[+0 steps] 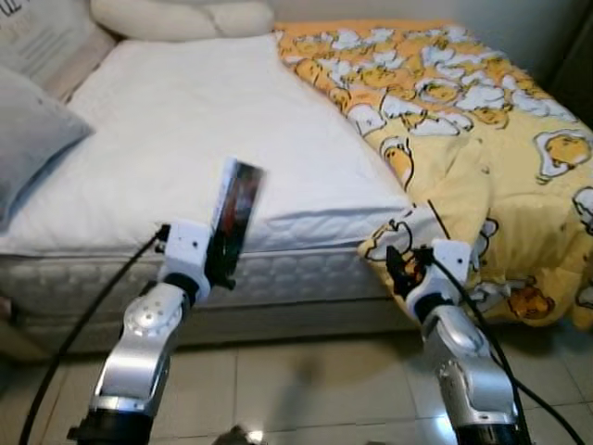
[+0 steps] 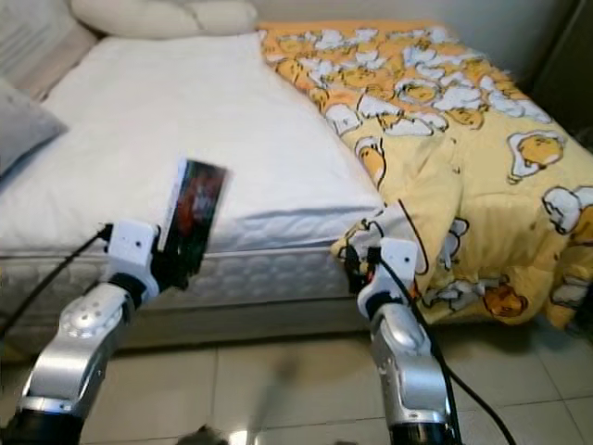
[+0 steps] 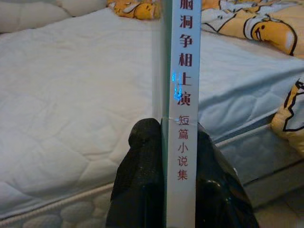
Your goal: Clean up the room
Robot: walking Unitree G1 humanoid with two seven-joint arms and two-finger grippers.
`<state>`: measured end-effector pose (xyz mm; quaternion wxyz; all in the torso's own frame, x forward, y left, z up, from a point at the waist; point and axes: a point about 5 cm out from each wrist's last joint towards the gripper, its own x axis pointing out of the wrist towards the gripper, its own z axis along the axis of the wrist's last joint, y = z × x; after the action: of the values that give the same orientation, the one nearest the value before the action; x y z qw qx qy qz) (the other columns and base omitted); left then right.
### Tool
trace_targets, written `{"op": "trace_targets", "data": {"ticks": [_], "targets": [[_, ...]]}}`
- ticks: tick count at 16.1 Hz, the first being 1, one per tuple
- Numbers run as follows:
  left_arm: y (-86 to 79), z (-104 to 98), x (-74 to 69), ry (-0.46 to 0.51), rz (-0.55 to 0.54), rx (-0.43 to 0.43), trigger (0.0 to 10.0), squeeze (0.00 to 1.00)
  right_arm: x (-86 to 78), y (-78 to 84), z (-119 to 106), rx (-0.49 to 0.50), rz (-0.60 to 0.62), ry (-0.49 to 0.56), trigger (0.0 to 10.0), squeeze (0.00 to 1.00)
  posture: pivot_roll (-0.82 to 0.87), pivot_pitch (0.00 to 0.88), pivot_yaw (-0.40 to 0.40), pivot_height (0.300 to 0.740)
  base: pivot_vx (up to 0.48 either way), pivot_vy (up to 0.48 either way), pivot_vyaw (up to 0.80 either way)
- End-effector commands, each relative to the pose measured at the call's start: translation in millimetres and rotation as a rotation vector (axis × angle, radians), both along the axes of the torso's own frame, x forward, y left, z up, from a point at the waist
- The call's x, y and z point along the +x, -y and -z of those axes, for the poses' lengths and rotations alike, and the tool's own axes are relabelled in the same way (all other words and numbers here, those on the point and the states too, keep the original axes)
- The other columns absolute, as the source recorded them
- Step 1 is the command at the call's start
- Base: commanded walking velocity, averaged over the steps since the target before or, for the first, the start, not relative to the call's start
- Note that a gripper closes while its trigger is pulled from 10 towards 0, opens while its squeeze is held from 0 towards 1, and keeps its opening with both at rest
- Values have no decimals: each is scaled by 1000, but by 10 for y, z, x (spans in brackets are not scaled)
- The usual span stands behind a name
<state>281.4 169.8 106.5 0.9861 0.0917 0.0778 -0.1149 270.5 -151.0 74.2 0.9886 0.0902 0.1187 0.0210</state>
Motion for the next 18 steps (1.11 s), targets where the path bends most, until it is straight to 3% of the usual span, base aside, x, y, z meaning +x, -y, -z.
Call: {"op": "trace_targets", "data": {"ticks": [1,14,18], "targets": [[-66,-104,22,51,-19,20,10000,0,18,-61,-35,10,-15,10,10000,0,-64,0,10,740,0,409,0],[-93,-119,35,57,-26,26,10000,0,40,-109,-20,16,-29,6,10000,0,-49,0,3,740,0,408,0],[-106,-157,51,72,-47,-8,10000,0,55,-106,-29,15,-32,13,10000,0,-48,0,0,740,0,0,0]]}}
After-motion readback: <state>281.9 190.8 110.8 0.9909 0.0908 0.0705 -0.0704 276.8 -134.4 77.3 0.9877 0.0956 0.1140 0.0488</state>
